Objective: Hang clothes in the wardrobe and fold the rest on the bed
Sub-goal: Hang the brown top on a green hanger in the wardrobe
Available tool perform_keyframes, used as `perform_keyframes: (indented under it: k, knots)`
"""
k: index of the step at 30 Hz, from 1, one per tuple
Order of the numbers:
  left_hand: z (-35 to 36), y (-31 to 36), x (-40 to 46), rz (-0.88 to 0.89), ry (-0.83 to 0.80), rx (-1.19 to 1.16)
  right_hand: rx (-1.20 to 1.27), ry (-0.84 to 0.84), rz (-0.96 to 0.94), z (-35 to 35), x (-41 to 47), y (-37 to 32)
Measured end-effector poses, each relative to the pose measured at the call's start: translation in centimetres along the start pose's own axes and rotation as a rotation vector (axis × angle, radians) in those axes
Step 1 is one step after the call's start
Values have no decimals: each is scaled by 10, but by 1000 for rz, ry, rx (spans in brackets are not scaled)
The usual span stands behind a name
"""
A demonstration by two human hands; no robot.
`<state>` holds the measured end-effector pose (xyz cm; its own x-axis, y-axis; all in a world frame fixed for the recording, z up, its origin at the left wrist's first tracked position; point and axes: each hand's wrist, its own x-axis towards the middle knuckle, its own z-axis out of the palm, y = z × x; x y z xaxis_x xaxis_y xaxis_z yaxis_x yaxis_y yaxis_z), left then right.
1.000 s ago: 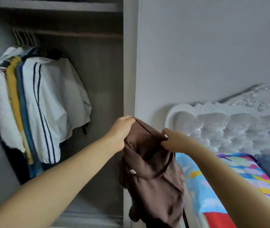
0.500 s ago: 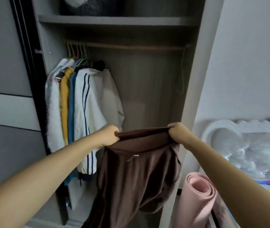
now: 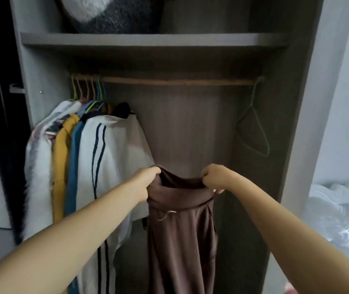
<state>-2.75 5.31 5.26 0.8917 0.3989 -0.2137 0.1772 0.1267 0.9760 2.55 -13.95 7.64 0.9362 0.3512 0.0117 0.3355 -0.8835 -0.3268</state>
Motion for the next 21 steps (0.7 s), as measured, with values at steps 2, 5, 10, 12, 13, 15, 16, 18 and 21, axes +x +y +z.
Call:
perform_keyframes:
  k: [2, 5, 10, 12, 13, 15, 16, 18, 21]
  knots:
    - [11, 22, 22, 65, -25, 2, -47, 126, -14, -29, 35, -7]
    - [27, 41, 51, 116, -67, -23, -105, 455, 59, -82, 68, -11]
    - [54, 55, 90, 100, -195, -47, -198, 772, 261, -141, 87, 28]
    - [62, 59, 101, 95, -220, -51, -175, 719, 370, -146, 95, 44]
    - [65, 61, 106, 90, -234, -53, -170, 696, 436, -145, 100, 51]
    - [70, 65, 116, 83, -268, -50, -190, 626, 532, -143, 108, 68]
    - [71, 68, 121, 81, -283, -46, -189, 601, 541, -142, 112, 77]
    - [70, 72, 129, 82, -307, -37, -150, 626, 512, -142, 120, 89]
    - [63, 77, 143, 85, -319, -39, -36, 773, 479, -138, 131, 90]
